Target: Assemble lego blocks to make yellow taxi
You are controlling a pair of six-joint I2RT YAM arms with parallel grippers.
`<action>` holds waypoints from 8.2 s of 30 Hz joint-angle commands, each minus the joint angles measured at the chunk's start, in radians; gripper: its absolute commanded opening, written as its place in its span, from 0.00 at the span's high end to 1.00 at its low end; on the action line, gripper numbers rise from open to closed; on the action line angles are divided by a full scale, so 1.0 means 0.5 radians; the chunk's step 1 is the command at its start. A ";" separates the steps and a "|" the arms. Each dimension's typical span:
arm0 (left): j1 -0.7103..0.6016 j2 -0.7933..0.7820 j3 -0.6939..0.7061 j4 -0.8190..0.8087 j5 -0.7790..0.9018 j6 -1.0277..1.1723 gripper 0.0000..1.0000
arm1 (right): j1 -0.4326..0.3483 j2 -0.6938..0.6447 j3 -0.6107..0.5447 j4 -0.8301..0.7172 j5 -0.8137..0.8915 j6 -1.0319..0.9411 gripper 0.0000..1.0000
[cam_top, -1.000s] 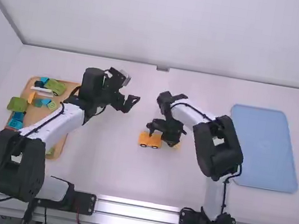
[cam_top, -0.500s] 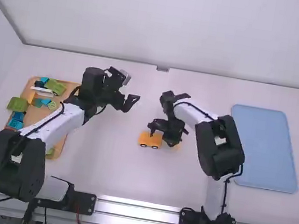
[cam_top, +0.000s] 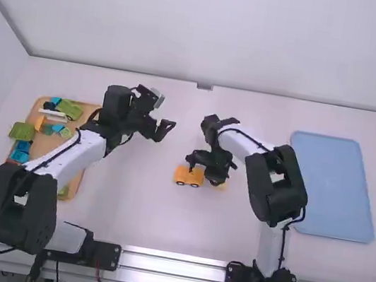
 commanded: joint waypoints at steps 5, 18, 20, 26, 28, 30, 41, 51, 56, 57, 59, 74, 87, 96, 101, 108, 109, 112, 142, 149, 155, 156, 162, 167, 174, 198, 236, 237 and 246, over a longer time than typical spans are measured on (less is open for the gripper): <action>-0.004 -0.021 -0.005 -0.008 0.009 -0.005 0.01 | -0.002 0.017 0.005 -0.011 -0.004 -0.009 0.42; -0.005 -0.021 -0.005 -0.007 0.009 -0.005 0.01 | 0.025 -0.173 0.209 -0.171 0.036 0.092 0.02; -0.005 -0.021 -0.005 -0.006 0.008 -0.005 0.01 | 0.023 -0.245 0.224 -0.176 0.026 0.089 0.02; -0.004 -0.021 -0.005 -0.003 0.007 -0.005 0.01 | 0.008 -0.588 0.199 -0.140 -0.084 0.063 0.02; -0.004 -0.021 -0.005 -0.002 0.002 -0.005 0.01 | -0.061 -0.750 0.128 -0.129 -0.313 -0.124 0.02; -0.004 -0.021 -0.005 -0.002 0.001 -0.001 0.01 | -0.122 -0.846 0.053 -0.069 -0.475 -0.228 0.02; -0.005 -0.021 -0.005 -0.008 0.008 0.100 0.01 | -0.565 -1.016 -0.371 0.436 -0.696 -0.289 0.02; -0.005 -0.021 -0.011 -0.050 0.021 0.036 0.01 | -0.615 -1.015 -0.735 0.819 -0.836 -0.271 0.02; -0.004 -0.020 -0.066 -0.095 0.621 0.793 0.01 | -0.604 -1.015 -1.069 1.157 -1.154 -0.472 0.02; -0.004 -0.020 -0.086 -0.090 0.712 0.905 0.01 | -0.613 -1.015 -1.123 1.228 -1.231 -0.496 0.02; -0.005 -0.020 -0.122 -0.082 0.822 1.058 0.01 | -0.632 -1.015 -1.192 1.328 -1.338 -0.501 0.02; -0.006 0.538 -0.213 0.195 1.527 1.448 0.01 | -0.973 -1.013 -1.639 1.846 -1.856 -0.494 0.02; -0.005 0.659 -0.294 0.426 1.529 1.448 0.01 | -1.024 -0.387 -1.583 2.306 -1.998 -0.517 0.00; -0.006 0.659 -0.373 0.626 1.531 1.336 0.01 | -1.125 -0.198 -1.486 2.147 -2.178 -0.900 0.33; -0.005 0.659 -0.415 0.800 1.688 1.246 0.01 | -1.089 -0.111 -1.487 2.213 -2.184 -0.916 0.33; -0.006 0.659 -0.416 0.798 1.735 1.251 0.01 | -1.076 -0.103 -1.486 2.211 -2.158 -0.922 0.50; -0.006 0.659 -0.417 0.794 1.738 1.250 0.01 | -1.071 -0.103 -1.487 2.211 -2.161 -0.922 0.52; -0.006 0.659 -0.417 0.795 1.733 1.251 0.01 | -1.080 -0.103 -1.486 2.211 -2.158 -0.915 0.61; -0.259 1.071 -0.267 0.630 0.998 1.479 0.01 | -0.891 -0.620 -1.238 1.405 -2.160 -1.099 0.84; -0.264 1.084 -0.302 0.633 0.899 1.601 0.04 | -0.758 -0.623 -1.236 1.575 -2.157 -0.888 0.82; -0.267 1.084 -0.349 0.675 0.909 1.635 0.11 | -0.649 -0.623 -1.236 1.738 -1.986 -0.640 0.83; -0.262 1.084 -0.353 0.684 0.906 1.634 0.13 | -0.629 -0.623 -1.236 1.742 -1.968 -0.636 0.82; -0.270 1.084 -0.349 0.674 0.906 1.635 0.26 | -0.555 -0.620 -1.236 1.743 -1.888 -0.642 0.82; -0.281 1.084 -0.353 0.674 0.906 1.637 0.37 | -0.552 -0.616 -1.236 1.742 -1.881 -0.632 0.82; -0.281 1.084 -0.391 0.665 0.907 1.636 0.43 | -0.551 -0.480 -1.230 1.965 -1.890 -0.432 0.80; -0.281 1.084 -0.371 0.650 0.892 1.567 0.41 | -0.446 -0.345 -1.172 1.913 -1.703 -0.371 0.84; -0.281 1.084 -0.375 0.643 0.890 1.567 0.41 | -0.578 -0.311 -1.094 1.936 -2.232 -0.503 0.48; -0.281 1.084 -0.375 0.643 0.890 1.567 0.42 | -0.582 -0.311 -1.096 1.936 -2.222 -0.499 0.56; -0.281 1.084 -0.375 0.642 0.837 1.567 0.42 | -0.566 -0.307 -1.099 1.775 -1.884 -0.492 1.00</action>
